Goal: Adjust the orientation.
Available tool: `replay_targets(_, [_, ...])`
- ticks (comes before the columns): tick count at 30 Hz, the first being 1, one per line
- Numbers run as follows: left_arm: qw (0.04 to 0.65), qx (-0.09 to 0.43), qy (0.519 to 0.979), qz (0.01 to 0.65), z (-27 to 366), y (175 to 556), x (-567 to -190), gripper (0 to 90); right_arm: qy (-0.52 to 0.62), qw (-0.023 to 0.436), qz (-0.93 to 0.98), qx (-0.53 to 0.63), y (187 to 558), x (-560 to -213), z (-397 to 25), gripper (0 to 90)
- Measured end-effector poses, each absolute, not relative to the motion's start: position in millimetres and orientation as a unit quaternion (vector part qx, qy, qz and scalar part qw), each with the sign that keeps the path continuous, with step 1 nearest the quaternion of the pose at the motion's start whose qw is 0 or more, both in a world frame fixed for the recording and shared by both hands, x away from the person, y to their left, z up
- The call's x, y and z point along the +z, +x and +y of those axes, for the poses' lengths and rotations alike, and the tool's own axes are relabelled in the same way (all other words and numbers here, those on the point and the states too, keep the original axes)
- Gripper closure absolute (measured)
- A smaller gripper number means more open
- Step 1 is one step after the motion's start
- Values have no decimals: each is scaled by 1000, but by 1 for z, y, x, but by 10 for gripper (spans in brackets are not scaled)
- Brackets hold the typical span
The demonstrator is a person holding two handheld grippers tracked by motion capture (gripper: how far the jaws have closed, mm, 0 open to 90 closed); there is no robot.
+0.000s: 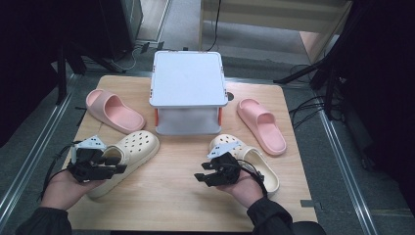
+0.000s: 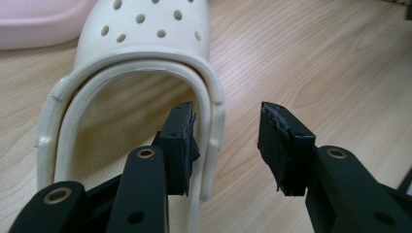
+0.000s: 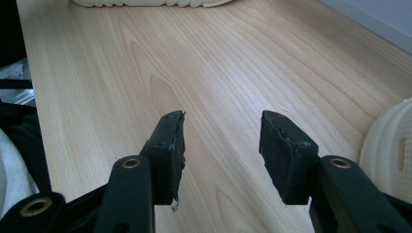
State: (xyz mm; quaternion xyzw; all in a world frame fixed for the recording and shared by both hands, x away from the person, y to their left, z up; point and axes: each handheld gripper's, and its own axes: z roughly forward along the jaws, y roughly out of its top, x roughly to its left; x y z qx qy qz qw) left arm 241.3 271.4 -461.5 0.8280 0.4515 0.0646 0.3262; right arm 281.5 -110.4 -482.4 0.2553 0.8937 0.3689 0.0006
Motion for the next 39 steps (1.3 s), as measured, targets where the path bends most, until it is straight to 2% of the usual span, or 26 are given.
replay_targets(6, [324, 55, 818, 472, 268, 253, -472, 597, 254, 0, 895, 368, 281, -483, -109, 526])
replay_targets(11, [310, 52, 825, 469, 261, 260, -478, 727, 255, -2, 894, 368, 281, -483, -109, 536])
replay_targets(15, [304, 72, 827, 468, 260, 261, -473, 769, 259, -4, 892, 370, 281, -483, -109, 544])
replay_targets(18, [304, 87, 823, 472, 261, 260, -467, 774, 260, -3, 890, 374, 282, -482, -110, 544])
replay_targets(22, [330, 75, 812, 476, 260, 257, -458, 776, 263, -2, 888, 378, 282, -482, -111, 549])
replay_targets(29, [352, 61, 822, 443, 226, 256, -448, 776, 269, 2, 885, 380, 281, -481, -116, 552])
replay_targets(39, [337, 45, 849, 403, 175, 263, -454, 774, 285, 10, 876, 389, 277, -480, -125, 557])
